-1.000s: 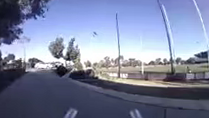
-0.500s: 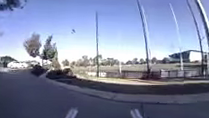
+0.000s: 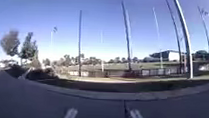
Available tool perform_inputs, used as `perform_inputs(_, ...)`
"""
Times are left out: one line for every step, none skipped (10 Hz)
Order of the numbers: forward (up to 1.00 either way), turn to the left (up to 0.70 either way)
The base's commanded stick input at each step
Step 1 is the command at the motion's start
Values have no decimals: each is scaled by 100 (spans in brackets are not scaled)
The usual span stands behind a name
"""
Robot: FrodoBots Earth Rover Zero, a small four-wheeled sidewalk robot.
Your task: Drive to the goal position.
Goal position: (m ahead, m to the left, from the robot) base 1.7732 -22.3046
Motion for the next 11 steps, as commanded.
perform_inputs(0,-45)
perform_inputs(0,-45)
perform_inputs(0,-45)
perform_inputs(0,-45)
perform_inputs(0,-45)
perform_inputs(0,-45)
perform_inputs(0,-45)
perform_inputs(0,-45)
perform_inputs(0,-45)
perform_inputs(0,-45)
perform_inputs(0,-45)
